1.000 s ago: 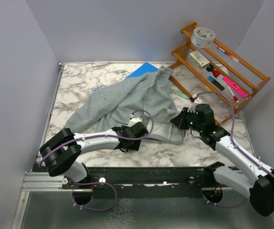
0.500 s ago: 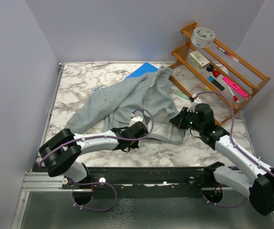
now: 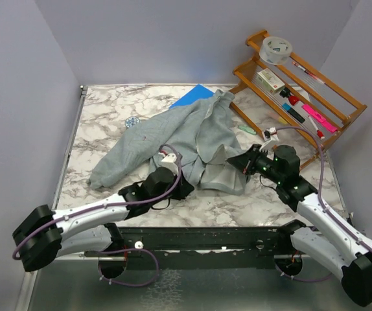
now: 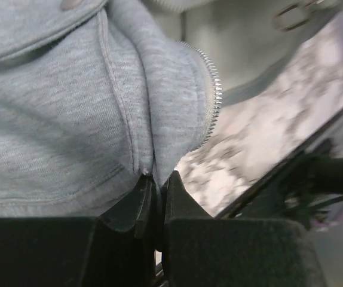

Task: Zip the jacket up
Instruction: Pick up the jacket from the center of the board.

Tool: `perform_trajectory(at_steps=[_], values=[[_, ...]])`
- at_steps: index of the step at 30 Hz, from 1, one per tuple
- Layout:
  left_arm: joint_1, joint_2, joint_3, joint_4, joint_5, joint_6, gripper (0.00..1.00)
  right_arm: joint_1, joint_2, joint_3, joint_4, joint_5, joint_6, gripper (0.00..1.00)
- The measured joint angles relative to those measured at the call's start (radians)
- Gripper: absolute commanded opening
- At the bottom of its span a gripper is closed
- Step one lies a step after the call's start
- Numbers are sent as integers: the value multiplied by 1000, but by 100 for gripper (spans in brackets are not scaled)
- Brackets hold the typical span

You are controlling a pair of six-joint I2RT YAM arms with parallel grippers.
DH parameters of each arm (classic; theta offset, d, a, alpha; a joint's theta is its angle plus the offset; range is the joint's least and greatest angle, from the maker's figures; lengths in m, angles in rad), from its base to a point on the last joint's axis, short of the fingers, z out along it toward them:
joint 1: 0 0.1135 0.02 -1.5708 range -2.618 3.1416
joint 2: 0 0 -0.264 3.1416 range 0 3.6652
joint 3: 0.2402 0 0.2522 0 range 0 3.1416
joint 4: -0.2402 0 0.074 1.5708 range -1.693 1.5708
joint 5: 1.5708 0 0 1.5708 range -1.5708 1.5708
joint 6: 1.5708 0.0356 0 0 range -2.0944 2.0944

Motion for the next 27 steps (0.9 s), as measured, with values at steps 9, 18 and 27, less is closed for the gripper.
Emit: perform_trajectory(at_steps=[9, 18, 27], values=[[3, -235, -156, 278, -8, -109, 0, 0, -53, 3, 42, -84, 40, 1], [3, -369, -156, 404, -95, -85, 0, 0, -88, -13, 232, -222, 161, 1], [3, -361, -107, 513, -109, 41, 0, 23, -55, -40, 414, -303, 317, 1]])
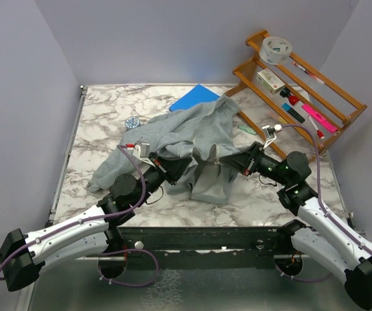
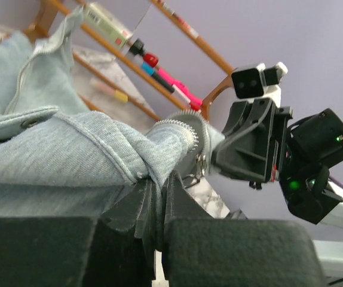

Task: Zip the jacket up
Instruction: Pick up the jacket from the center of the board.

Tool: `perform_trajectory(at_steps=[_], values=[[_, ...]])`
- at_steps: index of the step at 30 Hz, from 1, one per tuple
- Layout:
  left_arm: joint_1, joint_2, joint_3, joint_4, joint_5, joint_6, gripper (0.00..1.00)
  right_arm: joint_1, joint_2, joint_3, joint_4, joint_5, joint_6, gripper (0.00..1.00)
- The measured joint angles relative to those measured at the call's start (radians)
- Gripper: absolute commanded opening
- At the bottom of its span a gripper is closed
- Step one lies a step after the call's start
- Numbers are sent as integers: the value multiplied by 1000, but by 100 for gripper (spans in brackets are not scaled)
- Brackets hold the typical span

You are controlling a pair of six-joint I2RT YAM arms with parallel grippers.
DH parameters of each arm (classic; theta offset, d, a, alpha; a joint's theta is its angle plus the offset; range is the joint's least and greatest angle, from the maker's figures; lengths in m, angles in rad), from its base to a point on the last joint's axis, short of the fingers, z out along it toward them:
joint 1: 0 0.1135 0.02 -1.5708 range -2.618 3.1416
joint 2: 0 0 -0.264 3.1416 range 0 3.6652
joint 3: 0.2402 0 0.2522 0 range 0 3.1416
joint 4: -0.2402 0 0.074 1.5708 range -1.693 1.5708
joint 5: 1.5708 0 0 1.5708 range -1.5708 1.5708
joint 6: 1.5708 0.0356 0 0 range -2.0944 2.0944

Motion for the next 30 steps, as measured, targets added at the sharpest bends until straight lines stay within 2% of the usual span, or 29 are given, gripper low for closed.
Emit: perform_trajectory(at_steps=[6, 14, 21, 30], values=[[0, 4, 55, 66, -3, 76, 0, 148, -1, 49, 10, 56, 1, 0], [0, 27, 67, 153, 11, 108, 0, 269, 29, 48, 148, 161, 6, 1], [0, 27, 67, 195, 24, 108, 0, 333, 99, 48, 239, 240, 2, 1], [0, 27, 67, 202, 34, 104, 0, 351, 138, 58, 279, 273, 2, 0]])
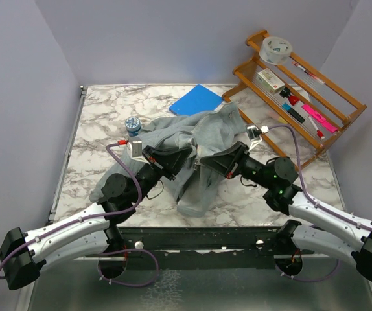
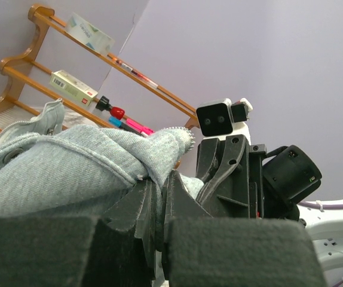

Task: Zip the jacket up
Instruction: Pick up the jacket from the center of the board.

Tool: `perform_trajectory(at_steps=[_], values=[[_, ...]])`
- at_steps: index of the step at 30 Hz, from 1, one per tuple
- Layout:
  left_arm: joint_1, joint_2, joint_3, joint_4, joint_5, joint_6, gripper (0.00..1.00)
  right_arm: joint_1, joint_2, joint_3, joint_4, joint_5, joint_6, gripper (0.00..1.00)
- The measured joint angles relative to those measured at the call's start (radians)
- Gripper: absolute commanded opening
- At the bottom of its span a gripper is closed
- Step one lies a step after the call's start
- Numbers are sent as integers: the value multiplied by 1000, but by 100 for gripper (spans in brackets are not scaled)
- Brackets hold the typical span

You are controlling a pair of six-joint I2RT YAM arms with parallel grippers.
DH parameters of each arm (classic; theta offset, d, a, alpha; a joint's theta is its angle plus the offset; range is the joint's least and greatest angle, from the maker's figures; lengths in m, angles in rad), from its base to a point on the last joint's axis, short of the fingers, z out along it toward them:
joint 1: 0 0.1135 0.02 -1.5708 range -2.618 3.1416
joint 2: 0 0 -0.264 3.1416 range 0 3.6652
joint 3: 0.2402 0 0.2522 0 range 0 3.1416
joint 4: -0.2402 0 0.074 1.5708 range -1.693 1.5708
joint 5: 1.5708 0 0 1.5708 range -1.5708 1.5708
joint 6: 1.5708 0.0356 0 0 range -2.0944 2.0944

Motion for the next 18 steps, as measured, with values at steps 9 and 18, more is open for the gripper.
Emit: perform_trajectory(at_steps=[9, 18], values=[[0, 0, 0, 6, 8, -3, 0, 2, 31, 3, 36, 6, 1, 0], [0, 11, 0, 20, 15, -7, 0, 2, 33, 5, 40, 19, 2, 1]])
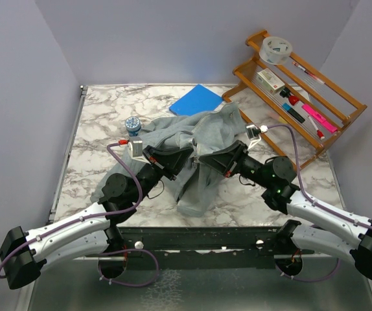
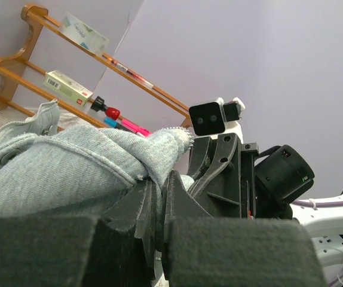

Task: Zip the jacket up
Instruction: Pick up the jacket from the center of the board.

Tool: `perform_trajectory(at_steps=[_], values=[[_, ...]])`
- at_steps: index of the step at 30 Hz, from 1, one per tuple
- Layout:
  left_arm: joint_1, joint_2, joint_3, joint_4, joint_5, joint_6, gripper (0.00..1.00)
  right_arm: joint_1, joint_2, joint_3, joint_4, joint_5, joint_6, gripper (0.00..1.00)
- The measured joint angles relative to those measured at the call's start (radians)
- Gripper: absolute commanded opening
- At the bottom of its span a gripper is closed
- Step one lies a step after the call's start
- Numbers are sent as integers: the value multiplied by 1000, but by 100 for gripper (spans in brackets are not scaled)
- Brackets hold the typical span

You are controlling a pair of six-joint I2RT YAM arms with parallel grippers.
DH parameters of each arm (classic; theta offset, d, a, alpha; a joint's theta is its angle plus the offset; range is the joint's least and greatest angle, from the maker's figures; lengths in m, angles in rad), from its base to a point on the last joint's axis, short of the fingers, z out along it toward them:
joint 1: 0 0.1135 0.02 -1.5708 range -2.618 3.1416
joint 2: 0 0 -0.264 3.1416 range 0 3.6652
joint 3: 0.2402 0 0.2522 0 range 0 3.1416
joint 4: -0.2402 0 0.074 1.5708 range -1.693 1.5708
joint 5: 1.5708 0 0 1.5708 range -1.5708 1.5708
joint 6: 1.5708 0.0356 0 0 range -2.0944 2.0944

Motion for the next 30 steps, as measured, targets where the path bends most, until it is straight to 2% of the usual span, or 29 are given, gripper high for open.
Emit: perform_trajectory(at_steps=[30], values=[[0, 0, 0, 18, -6, -12, 0, 0, 19, 0, 44, 0, 21, 0]])
